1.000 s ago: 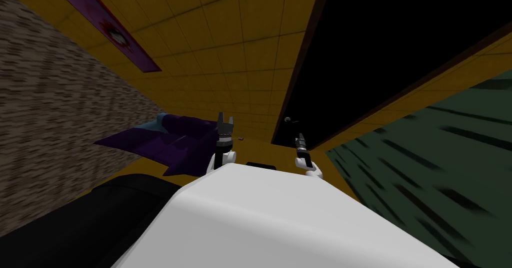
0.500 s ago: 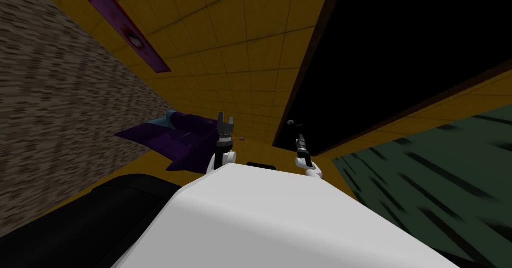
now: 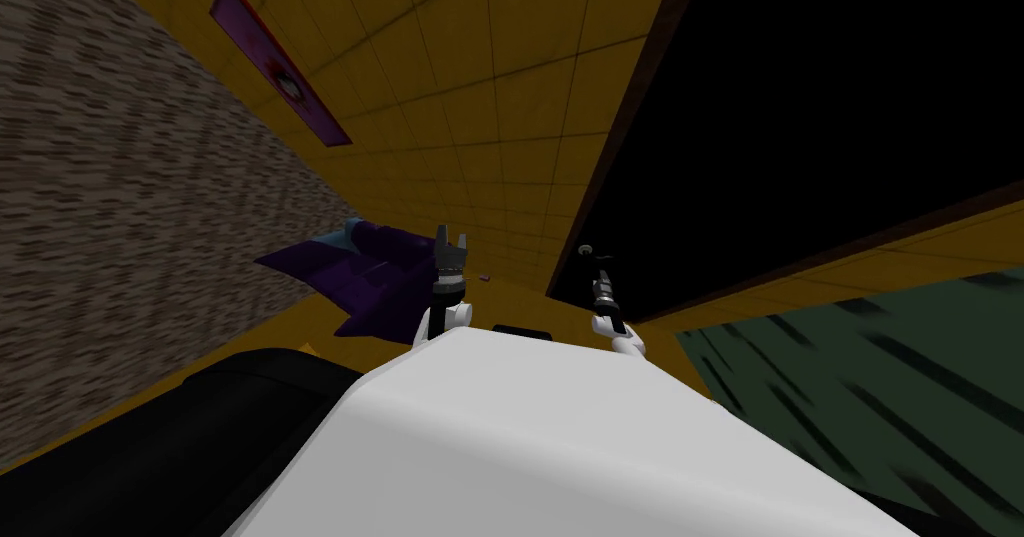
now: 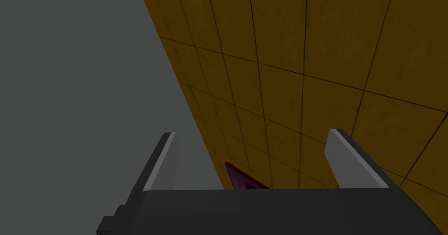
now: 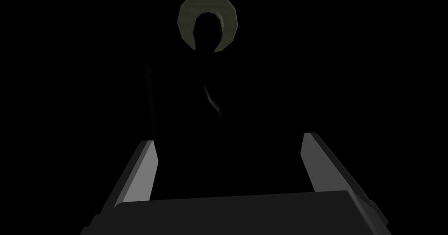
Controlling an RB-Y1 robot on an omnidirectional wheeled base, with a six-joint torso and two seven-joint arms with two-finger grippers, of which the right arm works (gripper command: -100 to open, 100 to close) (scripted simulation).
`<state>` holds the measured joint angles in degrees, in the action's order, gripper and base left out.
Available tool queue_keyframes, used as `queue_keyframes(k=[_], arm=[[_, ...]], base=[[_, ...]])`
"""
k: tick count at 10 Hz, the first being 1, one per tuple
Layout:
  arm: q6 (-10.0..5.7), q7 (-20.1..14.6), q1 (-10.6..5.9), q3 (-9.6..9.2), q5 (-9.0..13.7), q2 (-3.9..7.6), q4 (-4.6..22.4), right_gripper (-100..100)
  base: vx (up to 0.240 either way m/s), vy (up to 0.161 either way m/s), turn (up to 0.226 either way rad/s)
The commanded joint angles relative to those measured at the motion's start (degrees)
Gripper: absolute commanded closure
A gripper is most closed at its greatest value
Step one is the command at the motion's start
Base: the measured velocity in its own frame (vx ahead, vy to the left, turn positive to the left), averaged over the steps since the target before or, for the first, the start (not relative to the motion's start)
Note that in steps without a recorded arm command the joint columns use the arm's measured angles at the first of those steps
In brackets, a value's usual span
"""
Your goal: Pull the door open
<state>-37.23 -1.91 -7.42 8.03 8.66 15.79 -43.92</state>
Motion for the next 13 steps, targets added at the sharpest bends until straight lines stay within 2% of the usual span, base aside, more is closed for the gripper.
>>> queue_keyframes(k=[1, 3, 4, 12, 13], arm=[[-0.48, 0.04, -0.99, 0.1, 0.26, 0.26, 2.18, -100], [-0.82, 0.07, -1.97, 0.23, 0.6, 0.57, 4.39, -100], [-0.91, 0.08, -1.84, 0.19, 0.49, 0.44, 4.08, -100], [-3.3, -2.82, 0.18, 2.27, 1.99, 4.32, 6.81, -100], [-3.3, -2.82, 0.18, 2.27, 1.99, 4.32, 6.81, -100]], base=[[0.049, -0.057, 0.091], [0.056, -0.068, 0.113], [0.024, -0.029, 0.021], [0.183, -0.035, 0.095], [0.14, -0.03, 0.034]])
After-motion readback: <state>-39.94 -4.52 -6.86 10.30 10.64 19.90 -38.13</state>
